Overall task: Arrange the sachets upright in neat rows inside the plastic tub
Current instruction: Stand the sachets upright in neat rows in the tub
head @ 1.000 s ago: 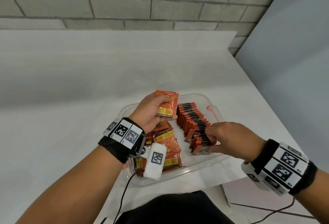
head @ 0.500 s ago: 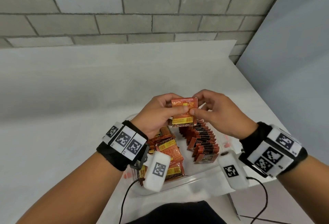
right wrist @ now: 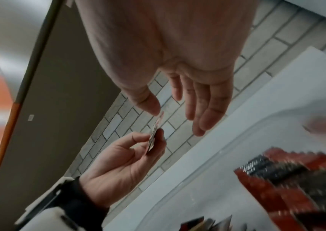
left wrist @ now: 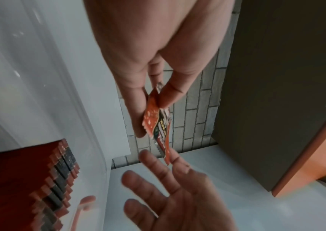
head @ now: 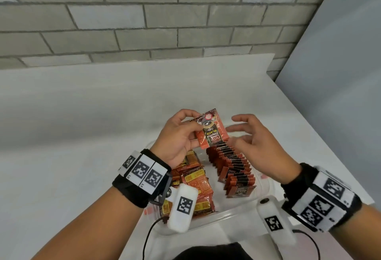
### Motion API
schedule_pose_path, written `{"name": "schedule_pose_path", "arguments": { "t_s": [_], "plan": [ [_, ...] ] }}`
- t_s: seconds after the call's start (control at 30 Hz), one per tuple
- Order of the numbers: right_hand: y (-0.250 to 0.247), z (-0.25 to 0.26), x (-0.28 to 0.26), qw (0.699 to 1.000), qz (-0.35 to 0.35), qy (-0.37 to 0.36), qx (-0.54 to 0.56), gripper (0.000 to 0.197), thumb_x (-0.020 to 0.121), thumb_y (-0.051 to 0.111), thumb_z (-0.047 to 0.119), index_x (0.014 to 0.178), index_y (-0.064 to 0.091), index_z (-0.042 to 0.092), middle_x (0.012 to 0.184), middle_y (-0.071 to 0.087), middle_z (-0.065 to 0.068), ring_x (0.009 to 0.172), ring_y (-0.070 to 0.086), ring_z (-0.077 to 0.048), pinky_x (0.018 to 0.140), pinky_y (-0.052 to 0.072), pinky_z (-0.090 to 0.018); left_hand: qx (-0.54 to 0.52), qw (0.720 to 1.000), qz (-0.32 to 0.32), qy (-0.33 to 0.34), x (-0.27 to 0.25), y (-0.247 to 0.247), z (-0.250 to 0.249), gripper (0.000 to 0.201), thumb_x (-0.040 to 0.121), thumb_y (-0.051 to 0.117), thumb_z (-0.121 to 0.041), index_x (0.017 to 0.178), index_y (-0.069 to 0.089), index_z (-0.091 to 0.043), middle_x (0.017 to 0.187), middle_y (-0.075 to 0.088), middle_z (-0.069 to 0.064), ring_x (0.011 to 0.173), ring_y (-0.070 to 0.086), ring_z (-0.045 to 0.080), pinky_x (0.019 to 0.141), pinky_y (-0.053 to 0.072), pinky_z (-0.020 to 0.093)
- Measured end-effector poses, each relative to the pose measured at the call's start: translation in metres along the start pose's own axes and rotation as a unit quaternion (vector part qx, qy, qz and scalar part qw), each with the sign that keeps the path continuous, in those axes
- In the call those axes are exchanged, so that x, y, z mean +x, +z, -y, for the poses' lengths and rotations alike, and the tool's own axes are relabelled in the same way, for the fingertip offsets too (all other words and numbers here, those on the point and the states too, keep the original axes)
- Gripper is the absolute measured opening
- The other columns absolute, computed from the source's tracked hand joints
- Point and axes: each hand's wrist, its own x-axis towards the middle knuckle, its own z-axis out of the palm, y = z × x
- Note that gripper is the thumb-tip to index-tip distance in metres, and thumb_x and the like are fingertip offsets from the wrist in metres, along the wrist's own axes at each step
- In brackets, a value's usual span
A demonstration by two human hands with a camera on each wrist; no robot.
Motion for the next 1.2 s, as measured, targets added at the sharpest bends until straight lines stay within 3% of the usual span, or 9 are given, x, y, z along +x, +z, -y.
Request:
{"name": "schedule_pose_path", "arguments": {
  "t_s": [0.13,0.37,0.47,0.57,0.7,0.77,0.93,1.1,1.2],
  "plan": [
    [0.003,0.002,0.0,0.996,-0.02,-0.001,0.09,0.024,0.086,0.065,0.009,0.104,0.055,0.021,0.076,0.071,-0.002,0.071,0.067,-0.015,0.068,0.048,-0.027,-0.017,1.0,0.018,-0.014,0.0,0.009,0.005,0.025,0.086,0.047,0.016,0.08,0.047,-0.009,0.09,0.063,0.019,0.081,0.065,0.029,0.082,0.054,0.048],
    [-0.006,0.001,0.002,0.981,-0.072,0.019,0.181,0.013,0.089,0.059,0.001,0.092,0.063,0.013,0.086,0.067,-0.006,0.073,0.064,-0.015,0.066,0.053,-0.027,0.115,0.99,0.044,-0.068,-0.003,0.024,0.023,0.031,0.083,0.066,0.001,0.11,0.056,-0.01,0.092,0.067,0.003,0.082,0.067,0.016,0.076,0.057,0.033],
    [-0.023,-0.002,-0.002,0.995,-0.061,-0.011,0.074,0.014,0.088,0.061,0.003,0.088,0.066,0.016,0.085,0.069,-0.01,0.075,0.067,-0.021,0.069,0.055,-0.032,0.138,0.978,0.042,-0.149,-0.005,0.024,0.028,0.016,0.089,0.062,-0.027,0.102,0.057,-0.019,0.101,0.062,0.004,0.099,0.061,0.022,0.092,0.048,0.049],
    [-0.039,-0.008,-0.012,0.996,0.081,0.002,-0.032,0.013,0.088,0.064,0.009,0.089,0.071,0.02,0.09,0.069,-0.017,0.079,0.07,-0.027,0.074,0.057,-0.045,0.146,0.965,0.019,-0.215,-0.005,0.021,0.034,0.026,0.093,0.05,-0.041,0.105,0.055,-0.018,0.109,0.053,0.009,0.115,0.052,0.032,0.101,0.039,0.055],
    [-0.033,-0.016,-0.028,0.94,0.207,-0.045,-0.266,0.018,0.085,0.069,0.014,0.089,0.073,0.031,0.079,0.065,0.013,0.074,0.06,-0.004,0.069,0.048,-0.019,0.115,0.956,-0.006,-0.271,-0.001,0.025,0.042,0.048,0.095,0.047,-0.043,0.133,0.041,-0.014,0.139,0.038,0.022,0.131,0.035,0.048,0.108,0.028,0.061],
    [-0.024,-0.02,-0.029,0.907,0.247,-0.063,-0.335,0.019,0.085,0.066,0.015,0.094,0.073,0.031,0.087,0.065,0.012,0.078,0.059,-0.006,0.072,0.048,-0.022,0.102,0.95,-0.009,-0.295,0.001,0.03,0.044,0.054,0.096,0.045,-0.042,0.14,0.035,-0.013,0.149,0.029,0.026,0.135,0.026,0.053,0.11,0.022,0.063],
    [-0.006,-0.029,-0.028,0.832,0.266,-0.077,-0.48,0.02,0.09,0.053,0.018,0.103,0.066,0.026,0.101,0.058,0.007,0.093,0.056,-0.013,0.074,0.047,-0.03,0.094,0.946,0.002,-0.309,0.002,0.034,0.048,0.042,0.097,0.044,-0.04,0.127,0.046,-0.01,0.141,0.043,0.024,0.128,0.039,0.049,0.112,0.019,0.062],
    [0.002,-0.038,-0.027,0.823,0.253,-0.109,-0.497,0.02,0.09,0.053,0.012,0.081,0.04,0.024,0.083,0.044,0.008,0.074,0.044,-0.014,0.053,0.028,-0.021,0.096,0.951,0.003,-0.293,0.006,0.032,0.054,0.058,0.095,0.048,-0.043,0.142,0.038,-0.01,0.142,0.042,0.024,0.127,0.04,0.051,0.109,0.026,0.063],
    [0.004,-0.043,-0.027,0.813,0.249,-0.141,-0.507,0.033,0.079,0.067,0.008,0.072,0.039,0.024,0.071,0.044,0.008,0.061,0.041,-0.012,0.047,0.014,-0.012,0.096,0.954,-0.008,-0.283,0.007,0.029,0.056,0.044,0.097,0.047,-0.038,0.127,0.044,-0.007,0.107,0.058,0.016,0.119,0.048,0.05,0.107,0.028,0.063]
  ]
}}
